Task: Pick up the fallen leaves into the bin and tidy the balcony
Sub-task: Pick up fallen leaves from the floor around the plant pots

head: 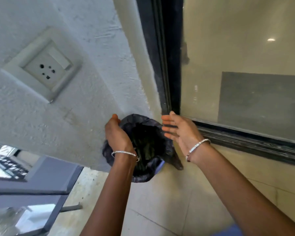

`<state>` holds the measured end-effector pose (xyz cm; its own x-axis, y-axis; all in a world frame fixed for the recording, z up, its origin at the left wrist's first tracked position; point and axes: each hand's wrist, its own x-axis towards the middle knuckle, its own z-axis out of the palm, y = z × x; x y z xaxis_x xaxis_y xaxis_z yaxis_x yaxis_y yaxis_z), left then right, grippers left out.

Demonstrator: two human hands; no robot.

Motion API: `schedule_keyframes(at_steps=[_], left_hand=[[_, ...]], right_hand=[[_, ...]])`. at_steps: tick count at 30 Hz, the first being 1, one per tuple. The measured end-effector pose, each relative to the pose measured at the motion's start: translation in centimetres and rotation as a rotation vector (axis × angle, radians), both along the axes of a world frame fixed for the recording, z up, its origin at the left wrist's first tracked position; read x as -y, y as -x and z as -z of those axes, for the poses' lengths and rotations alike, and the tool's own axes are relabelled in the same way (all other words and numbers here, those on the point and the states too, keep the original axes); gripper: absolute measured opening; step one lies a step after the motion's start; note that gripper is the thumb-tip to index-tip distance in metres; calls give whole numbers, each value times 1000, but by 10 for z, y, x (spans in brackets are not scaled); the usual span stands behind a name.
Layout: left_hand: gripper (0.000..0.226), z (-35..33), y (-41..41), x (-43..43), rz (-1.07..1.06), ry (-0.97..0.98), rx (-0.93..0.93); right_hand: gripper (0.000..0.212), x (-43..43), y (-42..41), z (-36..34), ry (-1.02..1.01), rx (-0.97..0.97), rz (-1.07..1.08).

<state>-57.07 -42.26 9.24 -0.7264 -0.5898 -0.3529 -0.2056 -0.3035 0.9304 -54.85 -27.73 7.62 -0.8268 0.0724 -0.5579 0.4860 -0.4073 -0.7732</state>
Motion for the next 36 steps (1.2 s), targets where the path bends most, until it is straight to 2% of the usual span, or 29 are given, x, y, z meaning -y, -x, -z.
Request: schedule_keyframes(at_steps=[3,6,12,17,19,23,25,27,29,31,33,34,36], left_hand=[[15,2,10,-37,47,25,-134],[11,-2,3,-106,236,-105,-219],[19,-3,-90,-283,739,-295,-112],[20,-1,-198,-407,1078,-412,129],[19,-1,-244,-446,1194,-463,316],[21,15,-325,-496,1335,-686,780],[25,35,-364,-506,1398,-716,911],[27,58,-390,-505,1508,-623,1008],[30,75,-403,-503,1649,-447,1066],[31,84,-403,-510,1726,-387,1015],[28,92,-403,-519,1700,-396,936],[26,97,-404,-521,1683,-387,917],[24,106,-409,-522,1697,-350,929]], right_hand=[[32,-57,-26,-14,-54,-42,114],[30,-123,-61,-25,-172,-62,255],[31,-266,-162,-46,-416,-22,569],[31,-356,-289,-57,-580,64,803],[30,-379,-348,-52,-640,122,925],[31,-405,-452,-13,-779,258,1123],[30,-408,-497,16,-829,340,1180],[28,-401,-534,50,-867,452,1208],[26,-381,-565,96,-869,586,1192],[22,-351,-586,145,-881,668,1077],[9,-317,-599,193,-896,742,893],[15,-300,-601,210,-888,780,787],[39,-273,-598,238,-909,747,635]])
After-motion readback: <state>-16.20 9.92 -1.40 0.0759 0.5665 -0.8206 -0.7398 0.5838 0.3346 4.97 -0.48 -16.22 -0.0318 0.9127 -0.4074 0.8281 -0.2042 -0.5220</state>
